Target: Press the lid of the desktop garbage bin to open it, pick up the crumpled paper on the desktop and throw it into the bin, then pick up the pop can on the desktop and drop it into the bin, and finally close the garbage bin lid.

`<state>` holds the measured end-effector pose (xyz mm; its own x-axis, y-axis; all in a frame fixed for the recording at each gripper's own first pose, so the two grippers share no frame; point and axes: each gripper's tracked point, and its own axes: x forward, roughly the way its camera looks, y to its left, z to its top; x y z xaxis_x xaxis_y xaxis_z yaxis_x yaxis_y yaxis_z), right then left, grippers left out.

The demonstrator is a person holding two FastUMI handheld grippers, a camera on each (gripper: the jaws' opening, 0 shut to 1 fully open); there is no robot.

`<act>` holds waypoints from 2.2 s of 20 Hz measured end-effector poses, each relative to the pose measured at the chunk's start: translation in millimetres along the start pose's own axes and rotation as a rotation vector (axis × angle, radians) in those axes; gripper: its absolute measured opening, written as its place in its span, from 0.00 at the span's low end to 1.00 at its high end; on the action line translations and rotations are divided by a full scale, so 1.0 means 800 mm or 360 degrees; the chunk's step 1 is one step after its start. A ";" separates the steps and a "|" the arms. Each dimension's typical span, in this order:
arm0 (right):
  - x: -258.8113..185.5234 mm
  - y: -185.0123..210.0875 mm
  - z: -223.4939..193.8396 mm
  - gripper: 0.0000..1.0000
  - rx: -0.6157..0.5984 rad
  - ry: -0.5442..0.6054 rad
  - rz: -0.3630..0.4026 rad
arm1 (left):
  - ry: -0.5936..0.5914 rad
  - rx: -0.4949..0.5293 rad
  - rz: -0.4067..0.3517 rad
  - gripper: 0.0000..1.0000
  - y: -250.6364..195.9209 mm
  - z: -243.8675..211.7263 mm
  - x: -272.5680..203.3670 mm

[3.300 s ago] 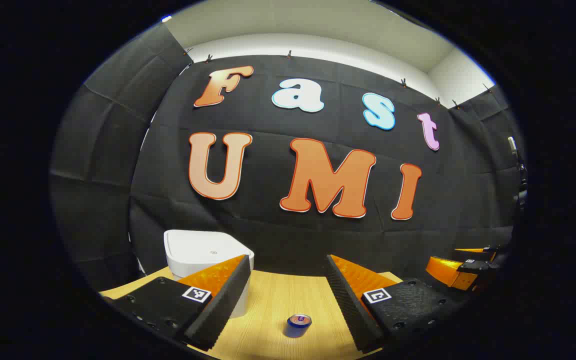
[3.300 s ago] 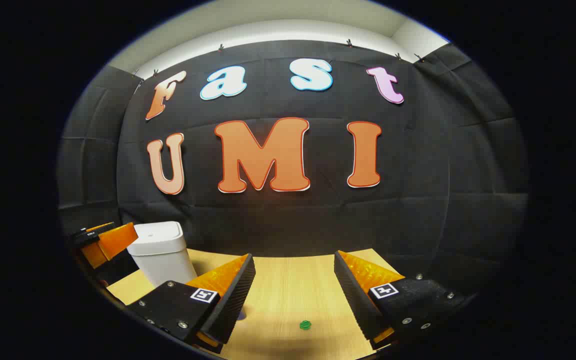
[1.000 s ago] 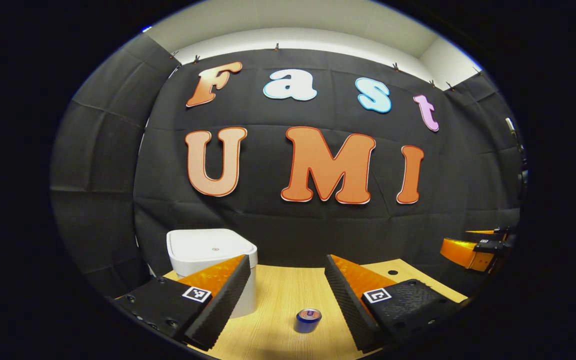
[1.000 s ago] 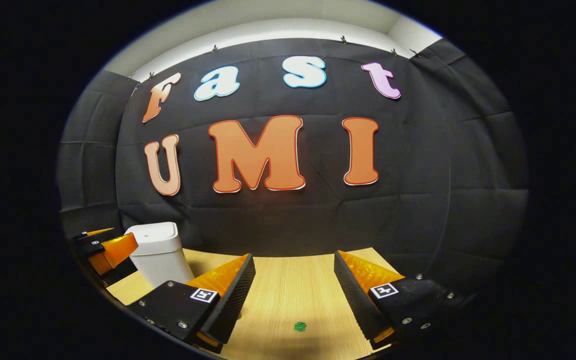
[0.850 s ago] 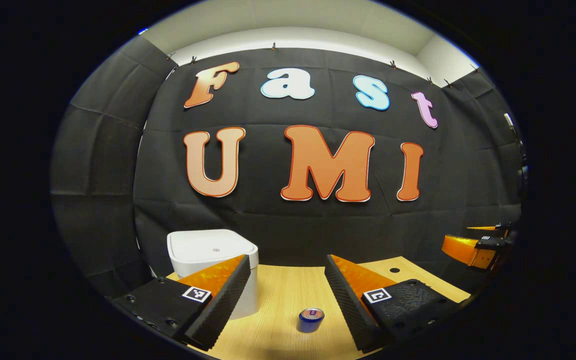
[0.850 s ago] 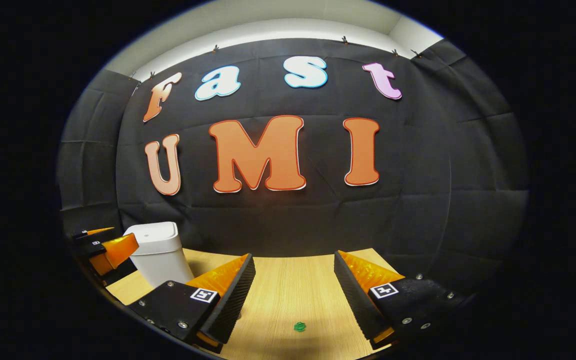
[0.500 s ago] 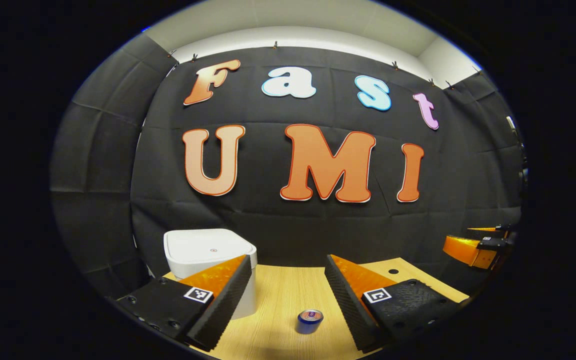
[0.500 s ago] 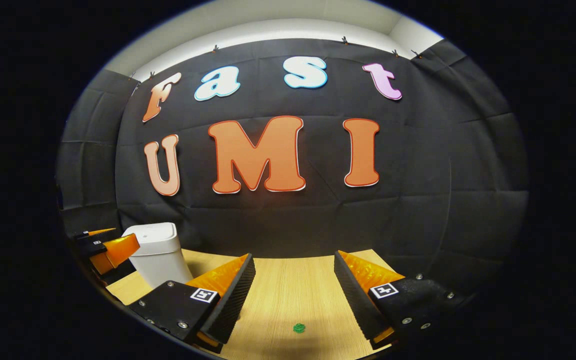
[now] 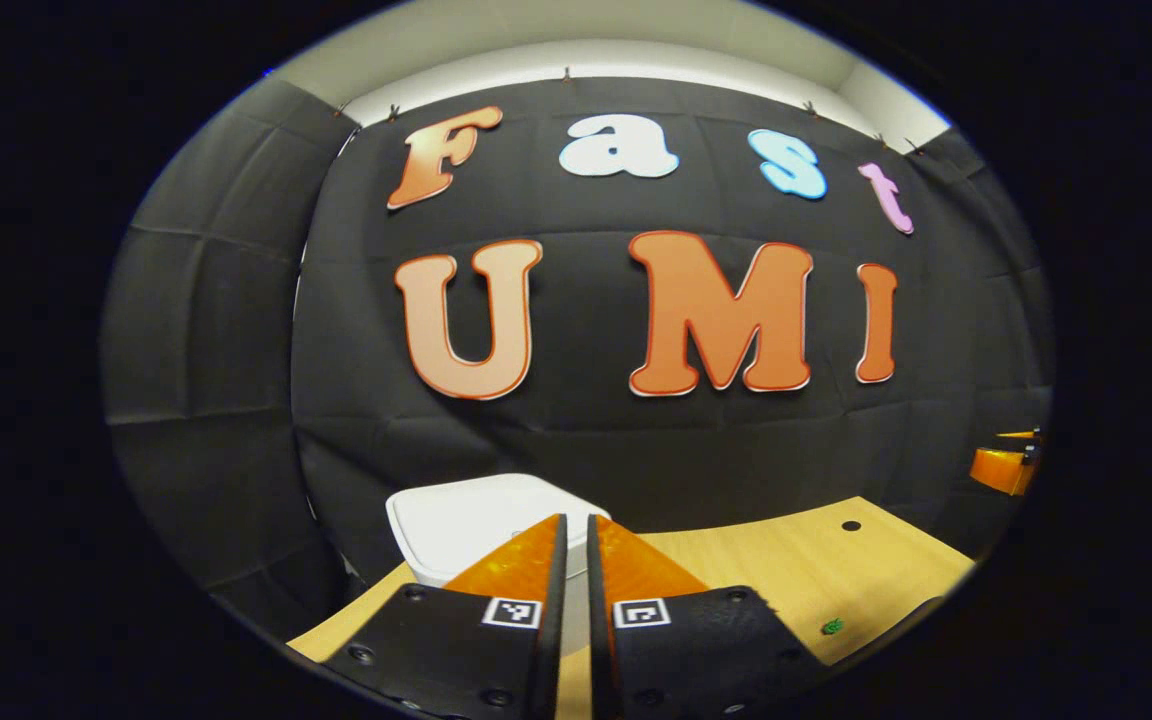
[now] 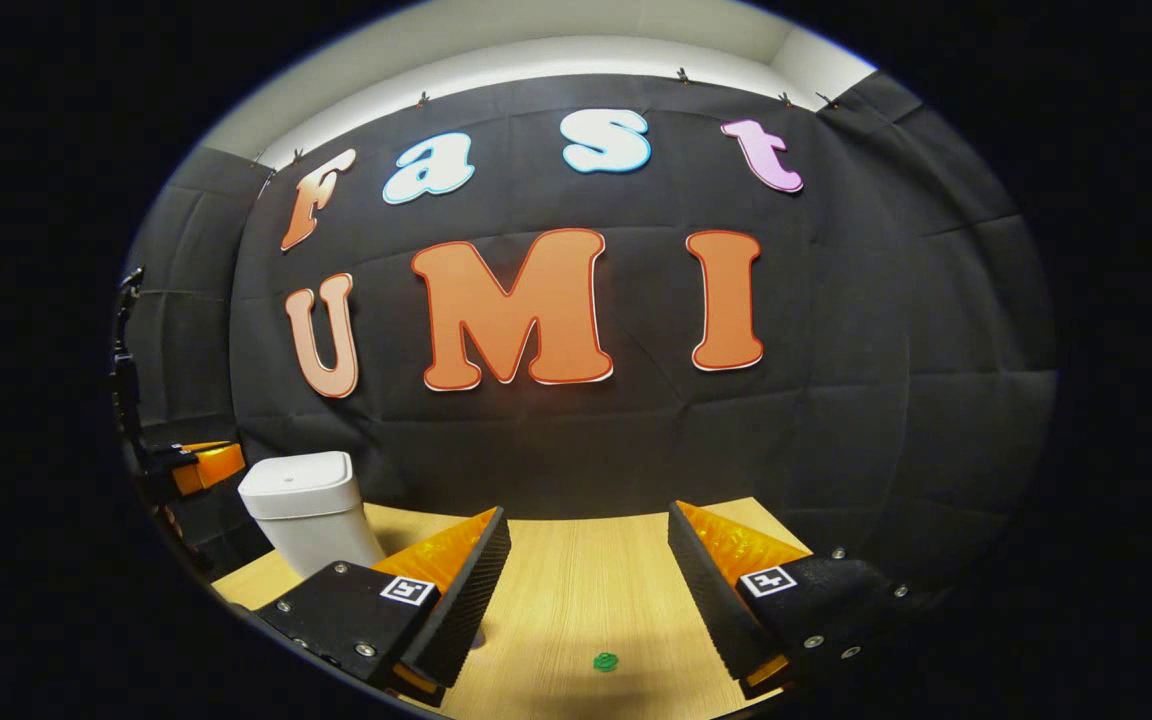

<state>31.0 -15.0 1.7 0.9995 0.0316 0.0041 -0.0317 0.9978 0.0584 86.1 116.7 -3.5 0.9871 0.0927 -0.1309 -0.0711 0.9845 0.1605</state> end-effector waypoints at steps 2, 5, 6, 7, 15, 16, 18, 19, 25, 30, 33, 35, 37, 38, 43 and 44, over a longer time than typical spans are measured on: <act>0.004 -0.001 0.004 0.95 0.0013 -0.0017 -0.0003 | 0.0171 -0.0019 -0.0126 0.00 0.006 -0.020 0.034; 0.011 -0.003 0.005 0.95 0.0031 -0.0020 -0.0003 | 0.0476 -0.0117 -0.0097 0.00 0.035 -0.054 0.074; 0.012 -0.005 0.005 0.95 0.0040 -0.0022 -0.0005 | 0.0489 -0.0148 -0.0066 0.00 0.044 -0.056 0.089; 0.012 -0.008 0.007 0.95 0.0049 -0.0027 -0.0010 | 0.0489 -0.0168 -0.0055 0.00 0.050 -0.054 0.100; 0.022 -0.024 0.012 0.95 0.0083 -0.0042 -0.0062 | 0.0624 -0.0058 -0.0039 0.00 0.058 -0.070 0.128; 0.022 -0.024 0.012 0.95 0.0075 -0.0043 -0.0065 | 0.0651 -0.0056 -0.0029 0.00 0.060 -0.074 0.126; 0.024 -0.021 0.012 0.95 0.0060 -0.0042 -0.0058 | 0.0638 -0.0055 -0.0028 0.00 0.063 -0.071 0.131; 0.024 -0.019 0.011 0.94 0.0057 -0.0038 -0.0054 | 0.0660 -0.0061 -0.0027 0.00 0.063 -0.074 0.130; 0.021 -0.007 -0.002 0.95 0.0016 0.0014 -0.0035 | 0.0621 -0.0210 -0.0041 0.00 0.066 -0.077 0.131; 0.014 -0.015 0.008 0.94 0.0006 -0.0016 -0.0060 | 0.0476 -0.0063 0.0011 0.00 0.070 -0.040 0.122; 0.011 -0.020 0.005 0.94 0.0015 -0.0007 -0.0082 | 0.0227 -0.0041 0.0058 0.00 0.066 0.022 0.103; 0.009 -0.019 0.003 0.94 0.0009 0.0009 -0.0080 | 0.0087 -0.0045 0.0038 0.00 0.051 0.056 0.079; 0.006 -0.015 0.003 0.95 0.0016 0.0014 -0.0066 | -0.0009 -0.0097 0.0004 0.00 0.036 0.070 0.046; 0.005 -0.012 0.003 0.95 0.0022 0.0015 -0.0057 | -0.0021 -0.0114 0.0031 0.02 0.035 0.066 0.033; 0.002 -0.018 -0.007 0.94 0.0032 0.0066 -0.0037 | -0.0124 -0.0190 -0.0001 0.55 0.007 0.075 -0.014; 0.000 -0.026 -0.011 0.94 0.0025 0.0075 -0.0051 | -0.0122 -0.0188 -0.0008 0.68 0.001 0.069 -0.020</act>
<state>31.7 -35.3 -8.4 0.9990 0.0025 -0.0451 0.0008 0.9973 0.0733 77.9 107.5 53.0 0.9952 0.0803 -0.0553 -0.0780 0.9960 0.0431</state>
